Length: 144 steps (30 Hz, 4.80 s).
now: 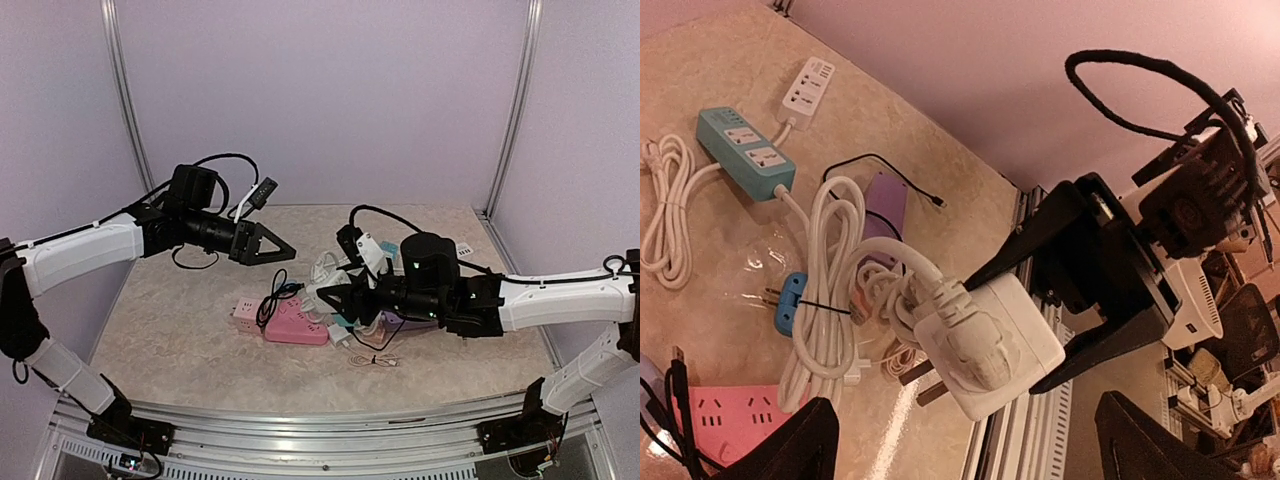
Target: Pull the plug off the socket
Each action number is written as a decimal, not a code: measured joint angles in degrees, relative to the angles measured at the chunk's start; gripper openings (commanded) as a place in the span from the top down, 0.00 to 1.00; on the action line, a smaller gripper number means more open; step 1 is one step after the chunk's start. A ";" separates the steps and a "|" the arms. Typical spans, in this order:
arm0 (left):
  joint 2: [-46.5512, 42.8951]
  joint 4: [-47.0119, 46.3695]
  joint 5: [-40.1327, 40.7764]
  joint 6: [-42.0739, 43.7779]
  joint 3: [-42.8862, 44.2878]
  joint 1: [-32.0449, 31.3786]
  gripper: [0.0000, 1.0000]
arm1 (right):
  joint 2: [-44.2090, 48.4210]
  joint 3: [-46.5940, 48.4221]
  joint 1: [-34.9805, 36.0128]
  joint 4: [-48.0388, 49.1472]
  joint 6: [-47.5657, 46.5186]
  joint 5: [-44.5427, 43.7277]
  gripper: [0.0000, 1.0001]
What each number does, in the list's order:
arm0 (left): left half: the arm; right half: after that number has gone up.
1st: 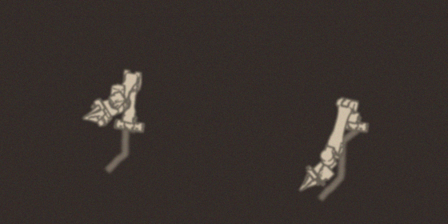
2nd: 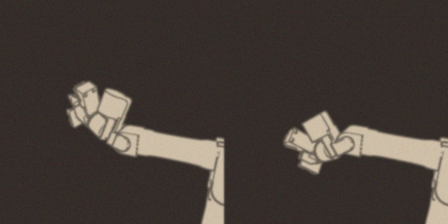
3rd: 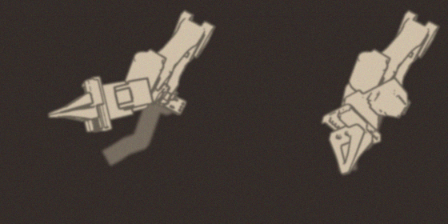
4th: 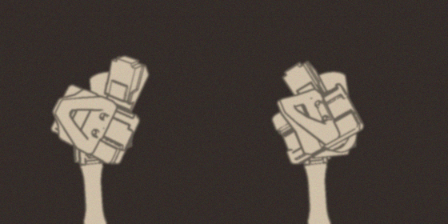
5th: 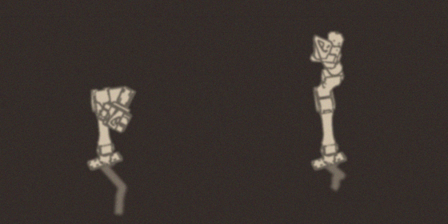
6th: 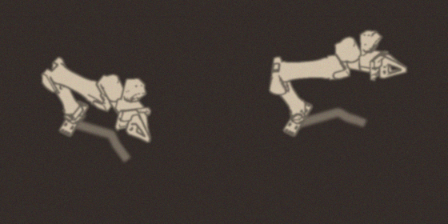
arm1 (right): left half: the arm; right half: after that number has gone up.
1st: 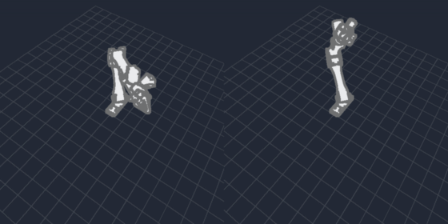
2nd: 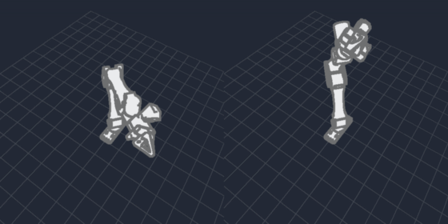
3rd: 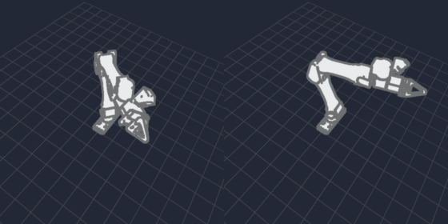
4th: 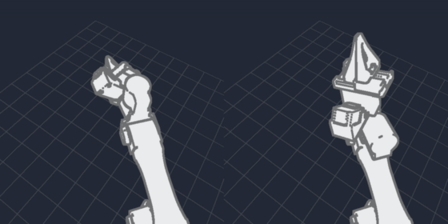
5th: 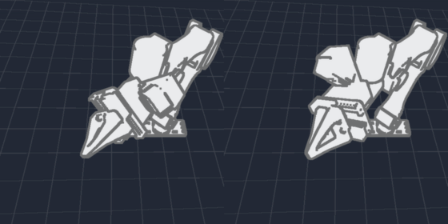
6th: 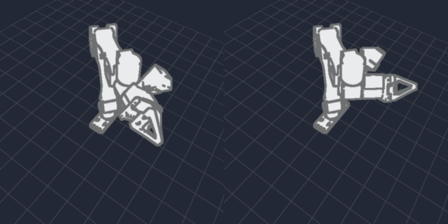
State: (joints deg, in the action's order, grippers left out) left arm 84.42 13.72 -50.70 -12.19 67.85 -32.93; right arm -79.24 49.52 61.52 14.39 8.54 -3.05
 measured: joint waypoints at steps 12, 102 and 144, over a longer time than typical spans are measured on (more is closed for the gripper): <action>6.60 -1.68 -3.87 -5.57 0.00 -0.55 0.32 | -6.99 5.16 7.34 -4.79 -9.20 -13.53 1.00; 10.27 5.55 7.19 -1.49 3.13 -3.50 1.00 | -19.98 18.93 10.47 -15.32 -11.02 -30.36 1.00; 10.36 6.69 2.84 -1.79 3.21 -2.84 1.00 | -16.46 14.62 9.70 -11.08 -10.38 -24.50 1.00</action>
State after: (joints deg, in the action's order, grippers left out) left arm 94.78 20.40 -47.86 -13.98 71.07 -35.77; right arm -95.70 64.14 71.22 3.31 -1.85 -27.55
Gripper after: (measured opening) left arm 0.192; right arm 0.610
